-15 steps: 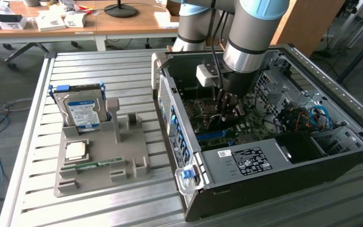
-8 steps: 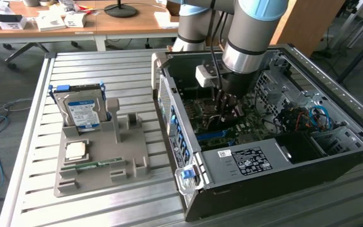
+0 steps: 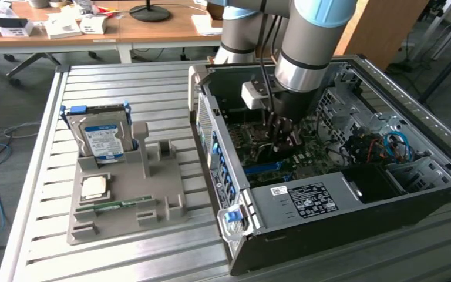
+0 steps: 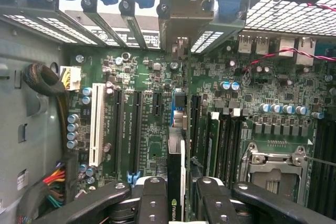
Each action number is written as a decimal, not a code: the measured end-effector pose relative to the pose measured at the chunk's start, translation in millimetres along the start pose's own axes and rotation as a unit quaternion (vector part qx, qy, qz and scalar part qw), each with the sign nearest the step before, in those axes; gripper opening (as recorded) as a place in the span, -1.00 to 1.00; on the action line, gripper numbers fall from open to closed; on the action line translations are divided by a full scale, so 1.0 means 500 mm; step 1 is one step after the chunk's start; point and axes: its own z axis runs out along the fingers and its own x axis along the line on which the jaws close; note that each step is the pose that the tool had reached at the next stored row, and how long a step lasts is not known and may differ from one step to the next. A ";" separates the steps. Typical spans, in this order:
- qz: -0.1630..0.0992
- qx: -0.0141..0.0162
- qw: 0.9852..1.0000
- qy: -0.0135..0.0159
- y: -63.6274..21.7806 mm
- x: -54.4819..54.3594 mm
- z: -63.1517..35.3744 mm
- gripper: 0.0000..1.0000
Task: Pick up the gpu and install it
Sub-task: 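Insert the gpu into the slot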
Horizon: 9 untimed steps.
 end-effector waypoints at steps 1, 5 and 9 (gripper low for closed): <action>0.000 0.000 1.000 0.000 0.001 0.000 0.001 -0.48; 0.000 0.000 1.000 0.000 0.001 0.000 0.001 -0.48; 0.000 0.000 1.000 0.000 0.001 0.000 0.001 -0.48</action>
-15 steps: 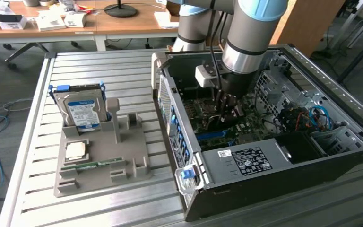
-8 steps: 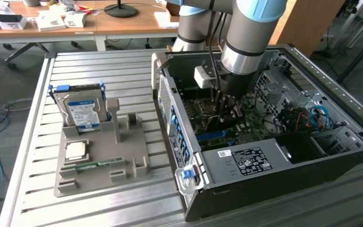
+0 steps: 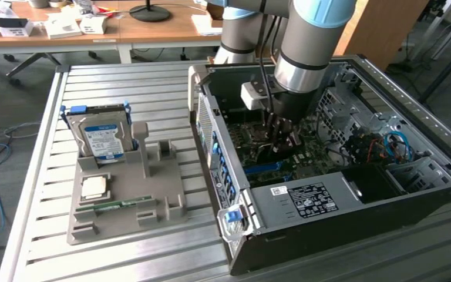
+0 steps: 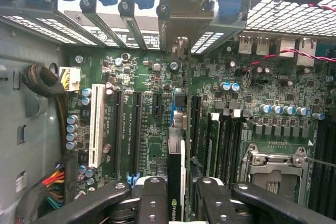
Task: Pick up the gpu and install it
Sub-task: 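Insert the gpu into the slot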
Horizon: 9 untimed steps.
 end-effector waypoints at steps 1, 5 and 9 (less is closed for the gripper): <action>0.000 0.000 1.000 0.000 0.001 0.000 0.000 -0.48; 0.000 0.000 1.000 0.000 0.002 0.000 0.000 -0.48; 0.000 0.000 1.000 0.000 0.003 0.000 0.001 -0.48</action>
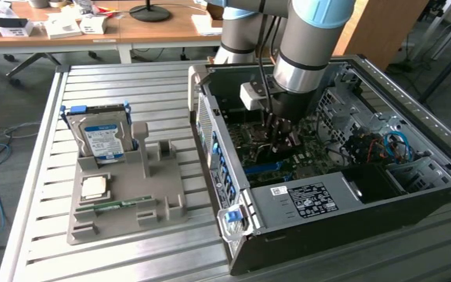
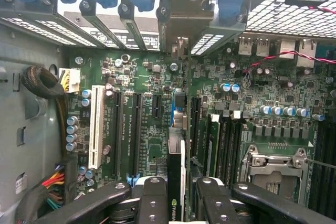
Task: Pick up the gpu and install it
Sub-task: 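Insert the gpu into the slot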
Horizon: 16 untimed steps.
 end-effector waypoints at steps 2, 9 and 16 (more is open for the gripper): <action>0.000 0.000 1.000 -0.001 0.000 0.000 0.001 -0.48; 0.000 0.002 1.000 -0.001 0.001 0.000 0.005 -0.48; 0.000 0.002 1.000 -0.002 0.002 0.000 0.007 -0.48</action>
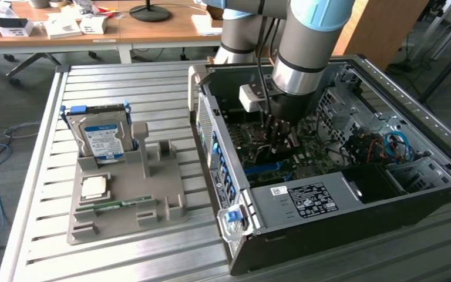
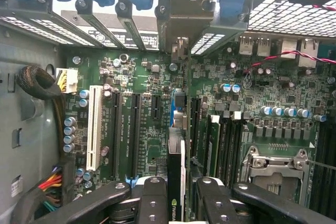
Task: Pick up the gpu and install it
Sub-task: 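Insert the gpu into the slot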
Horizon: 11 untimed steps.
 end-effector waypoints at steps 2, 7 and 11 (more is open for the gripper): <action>0.000 0.000 1.000 0.000 0.001 0.000 0.002 -0.48; 0.000 0.000 1.000 0.000 0.001 0.000 0.002 -0.48; 0.000 0.000 1.000 0.000 0.001 0.000 0.003 -0.48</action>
